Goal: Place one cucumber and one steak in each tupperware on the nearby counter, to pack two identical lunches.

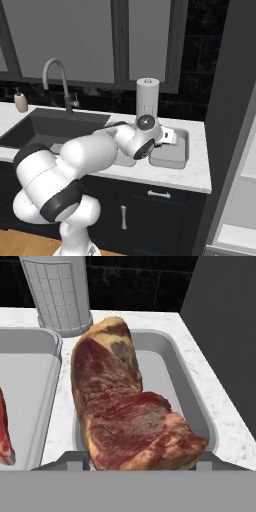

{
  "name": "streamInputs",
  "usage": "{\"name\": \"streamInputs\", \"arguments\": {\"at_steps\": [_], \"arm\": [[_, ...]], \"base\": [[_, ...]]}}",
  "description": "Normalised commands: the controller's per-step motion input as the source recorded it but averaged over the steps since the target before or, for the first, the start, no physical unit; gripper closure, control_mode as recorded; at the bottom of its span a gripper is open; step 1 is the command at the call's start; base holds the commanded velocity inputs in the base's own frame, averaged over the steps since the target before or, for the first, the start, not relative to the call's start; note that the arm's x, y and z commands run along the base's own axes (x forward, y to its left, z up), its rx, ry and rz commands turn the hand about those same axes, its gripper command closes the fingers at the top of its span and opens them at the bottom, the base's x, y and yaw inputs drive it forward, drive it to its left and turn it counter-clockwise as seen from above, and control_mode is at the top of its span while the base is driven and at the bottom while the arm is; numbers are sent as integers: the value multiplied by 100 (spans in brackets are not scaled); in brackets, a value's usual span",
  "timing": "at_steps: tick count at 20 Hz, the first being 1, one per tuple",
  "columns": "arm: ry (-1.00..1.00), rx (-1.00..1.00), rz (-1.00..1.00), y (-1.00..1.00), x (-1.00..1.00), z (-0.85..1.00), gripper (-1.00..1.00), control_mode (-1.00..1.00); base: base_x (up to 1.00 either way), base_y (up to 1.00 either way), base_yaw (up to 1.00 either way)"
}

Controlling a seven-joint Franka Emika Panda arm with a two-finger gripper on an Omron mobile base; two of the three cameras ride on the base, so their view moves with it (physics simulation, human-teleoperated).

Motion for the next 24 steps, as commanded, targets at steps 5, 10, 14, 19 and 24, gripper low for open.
{"name": "streamInputs", "arguments": {"at_steps": [5,10,14,19,24], "arm": [[0,0,0,0,0,-9,100,-100],[0,0,0,0,0,-14,100,-100],[0,0,0,0,2,-17,100,-100],[0,0,0,0,4,-15,100,-100],[0,0,0,0,9,-13,100,-100]], "base": [[0,0,0],[0,0,0],[0,0,0],[0,0,0],[0,0,0]]}}
